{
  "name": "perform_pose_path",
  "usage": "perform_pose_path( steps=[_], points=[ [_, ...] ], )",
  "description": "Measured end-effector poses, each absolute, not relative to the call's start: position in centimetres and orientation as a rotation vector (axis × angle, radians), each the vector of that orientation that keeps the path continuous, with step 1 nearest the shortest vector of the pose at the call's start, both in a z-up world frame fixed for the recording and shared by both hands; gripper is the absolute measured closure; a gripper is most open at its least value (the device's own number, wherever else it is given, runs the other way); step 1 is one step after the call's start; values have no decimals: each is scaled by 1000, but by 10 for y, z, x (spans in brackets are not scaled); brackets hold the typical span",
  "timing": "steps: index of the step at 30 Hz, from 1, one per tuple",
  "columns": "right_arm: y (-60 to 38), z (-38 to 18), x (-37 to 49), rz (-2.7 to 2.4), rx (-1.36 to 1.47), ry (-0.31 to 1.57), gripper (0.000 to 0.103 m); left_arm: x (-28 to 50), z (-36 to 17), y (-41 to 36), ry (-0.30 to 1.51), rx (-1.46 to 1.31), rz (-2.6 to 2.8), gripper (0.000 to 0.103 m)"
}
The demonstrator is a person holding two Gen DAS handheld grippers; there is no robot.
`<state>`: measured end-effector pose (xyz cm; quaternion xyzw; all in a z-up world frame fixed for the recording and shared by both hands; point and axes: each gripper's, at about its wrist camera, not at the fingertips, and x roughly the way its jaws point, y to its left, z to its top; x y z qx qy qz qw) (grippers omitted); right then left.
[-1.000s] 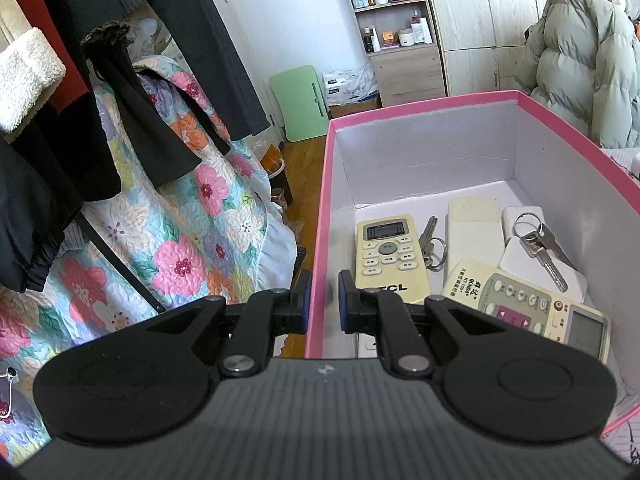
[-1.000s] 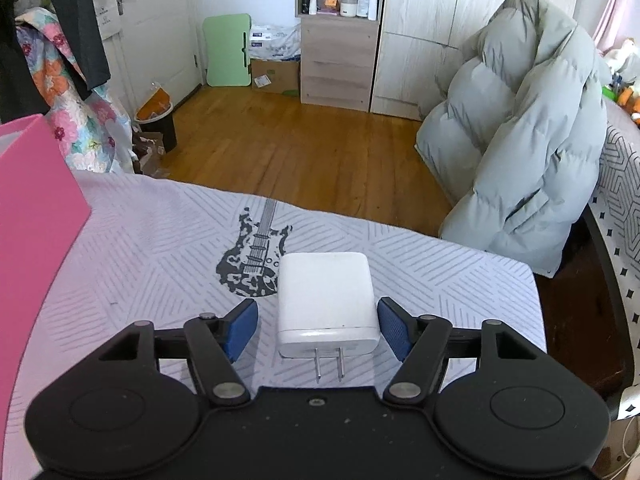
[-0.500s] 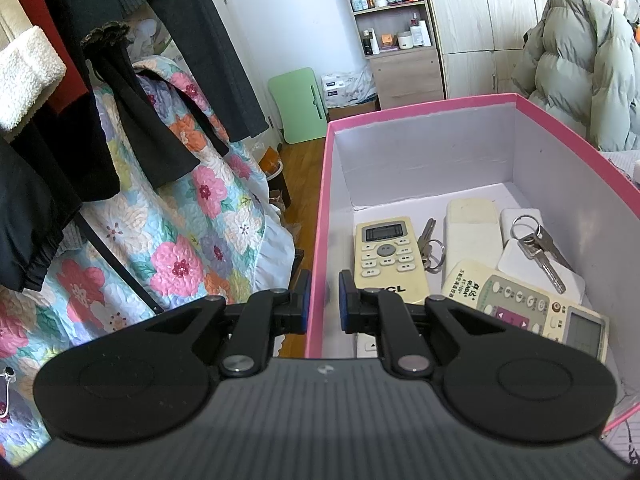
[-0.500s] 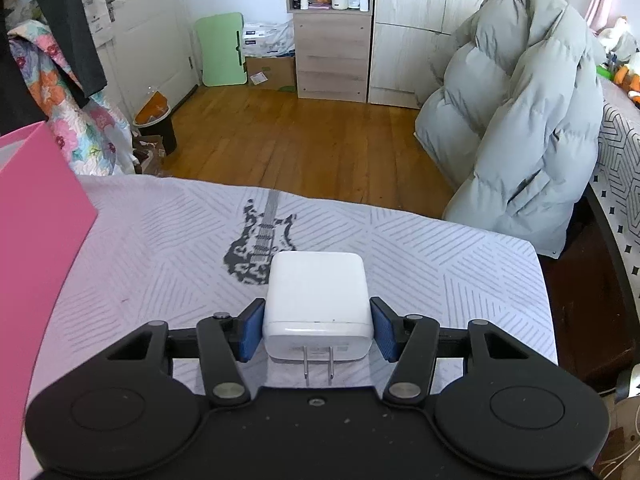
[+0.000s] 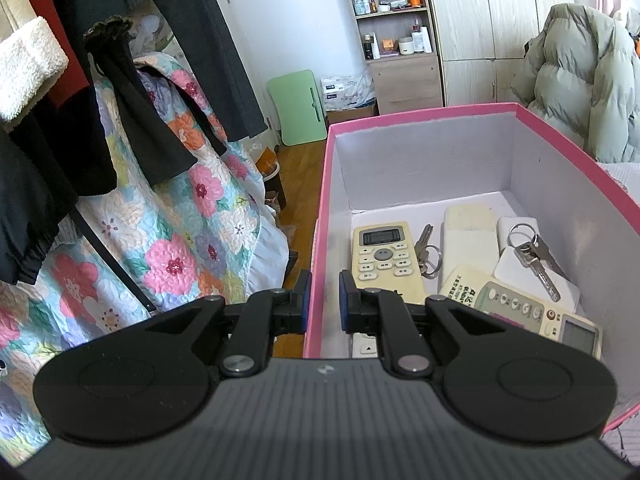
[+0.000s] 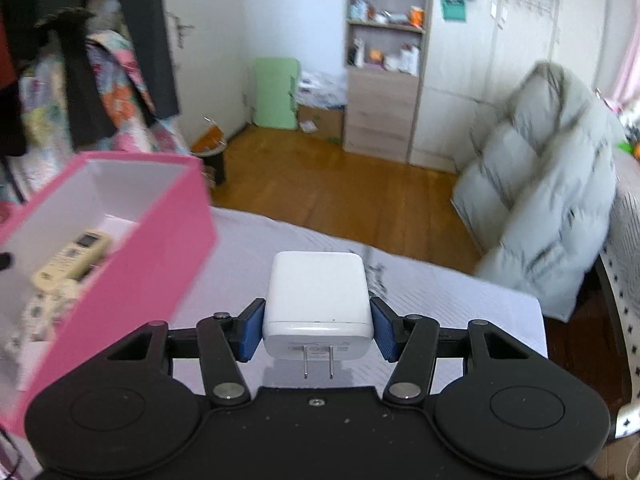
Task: Organize rigid objects
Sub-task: 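Carry the white charger into the pink box and release it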
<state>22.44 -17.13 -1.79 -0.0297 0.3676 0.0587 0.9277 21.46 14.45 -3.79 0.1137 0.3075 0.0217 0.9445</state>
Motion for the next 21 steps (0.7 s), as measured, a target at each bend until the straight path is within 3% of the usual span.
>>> perform_pose_path(
  steps=[14, 21],
  points=[
    [-105, 25, 191, 356, -74, 664, 43, 215, -38, 150, 624, 195, 32, 91],
    [-78, 16, 211, 531, 14, 769, 43, 215, -39, 150, 620, 185, 38, 91]
  ],
)
